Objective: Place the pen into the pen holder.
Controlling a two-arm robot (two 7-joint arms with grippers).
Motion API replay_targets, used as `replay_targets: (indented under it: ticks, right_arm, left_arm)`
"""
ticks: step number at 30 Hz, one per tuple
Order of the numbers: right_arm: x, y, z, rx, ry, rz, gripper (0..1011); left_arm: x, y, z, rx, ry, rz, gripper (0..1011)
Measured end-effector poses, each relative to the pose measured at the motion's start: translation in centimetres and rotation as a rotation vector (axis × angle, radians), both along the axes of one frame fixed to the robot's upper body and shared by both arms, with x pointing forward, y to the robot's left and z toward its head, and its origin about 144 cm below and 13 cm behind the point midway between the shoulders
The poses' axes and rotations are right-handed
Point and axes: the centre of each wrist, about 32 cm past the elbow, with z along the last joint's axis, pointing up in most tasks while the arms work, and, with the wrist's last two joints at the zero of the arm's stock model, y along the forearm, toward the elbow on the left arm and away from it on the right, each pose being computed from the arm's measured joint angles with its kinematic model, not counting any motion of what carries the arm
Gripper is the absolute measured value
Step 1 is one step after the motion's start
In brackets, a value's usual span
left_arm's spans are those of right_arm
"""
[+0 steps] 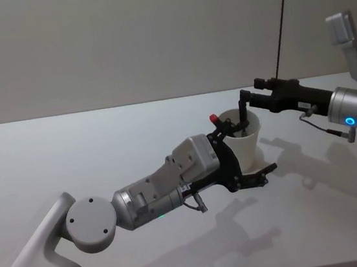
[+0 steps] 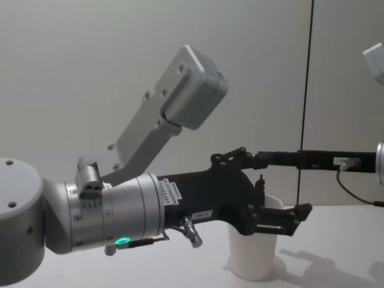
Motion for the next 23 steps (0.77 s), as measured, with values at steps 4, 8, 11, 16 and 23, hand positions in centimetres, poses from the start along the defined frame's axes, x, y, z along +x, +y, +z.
replay_targets:
  ticks: [4, 8, 11, 16, 23]
  right_arm:
    - [0.00, 0.04, -0.01, 0.007, -0.001, -0.003, 777]
    - [-0.02, 0.08, -0.03, 0.012, -0.001, -0.004, 890]
    - [-0.04, 0.11, -0.06, 0.015, -0.001, -0.006, 969]
    - [-0.05, 0.13, -0.09, 0.019, -0.001, -0.007, 1002]
    - [-0.07, 0.14, -0.11, 0.022, -0.002, -0.008, 1002]
  left_arm:
    - [0.00, 0.00, 0.00, 0.000, 0.000, 0.000, 1004]
    - [0.00, 0.00, 0.00, 0.000, 0.000, 0.000, 1004]
    - [0.00, 0.00, 0.00, 0.000, 0.000, 0.000, 1004]
    - [0.00, 0.00, 0.00, 0.000, 0.000, 0.000, 1004]
    - [0.00, 0.00, 0.00, 0.000, 0.000, 0.000, 1004]
